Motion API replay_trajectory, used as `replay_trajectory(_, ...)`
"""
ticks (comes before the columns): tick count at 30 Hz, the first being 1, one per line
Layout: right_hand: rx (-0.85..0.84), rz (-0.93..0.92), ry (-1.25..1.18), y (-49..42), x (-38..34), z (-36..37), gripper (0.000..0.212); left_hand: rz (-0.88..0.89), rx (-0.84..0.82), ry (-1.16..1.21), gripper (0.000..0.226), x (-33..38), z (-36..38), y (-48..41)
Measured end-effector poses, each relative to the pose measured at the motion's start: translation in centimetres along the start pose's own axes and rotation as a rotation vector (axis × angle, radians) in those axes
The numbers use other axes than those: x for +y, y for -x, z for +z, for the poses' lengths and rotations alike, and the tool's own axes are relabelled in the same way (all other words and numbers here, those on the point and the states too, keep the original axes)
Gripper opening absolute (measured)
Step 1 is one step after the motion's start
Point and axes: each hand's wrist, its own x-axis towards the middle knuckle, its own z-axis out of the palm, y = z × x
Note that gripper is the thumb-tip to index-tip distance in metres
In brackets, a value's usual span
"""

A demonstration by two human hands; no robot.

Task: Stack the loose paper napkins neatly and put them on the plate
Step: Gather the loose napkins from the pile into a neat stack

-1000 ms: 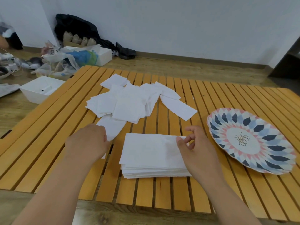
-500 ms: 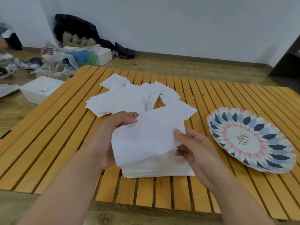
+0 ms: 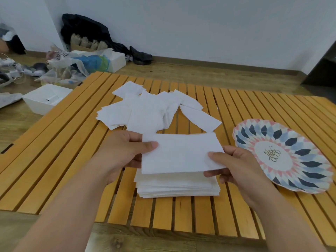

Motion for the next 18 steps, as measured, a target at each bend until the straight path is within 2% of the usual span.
replay_trajectory(5, -0.059, 0.046, 0.349, -0.4, 1.0, -0.2, 0.009, -0.027, 0.028, -0.245, 0.019, -1.0, 0.1, -0.6)
replay_trajectory(8, -0.087, 0.042, 0.504, -1.0, 1.9, 0.3, 0.019, -0.066, 0.074, -0.440, 0.031, -1.8, 0.2, -1.2)
replay_trajectory(13, -0.067, 0.051, 0.650, -1.6, 2.6, 0.5, 0.028, -0.116, 0.127, -0.496, 0.034, -2.4, -0.1, -2.1)
replay_trajectory(15, -0.052, 0.056, 0.772, -1.7, 2.7, 0.2, 0.044, -0.050, 0.249, -0.604, 0.033, -2.5, -0.7, -2.5)
replay_trajectory(18, 0.021, 0.080, 0.858, -1.6, 2.4, -0.1, 0.058, 0.185, 0.531, -0.767, 0.024, -2.9, -1.7, -3.2)
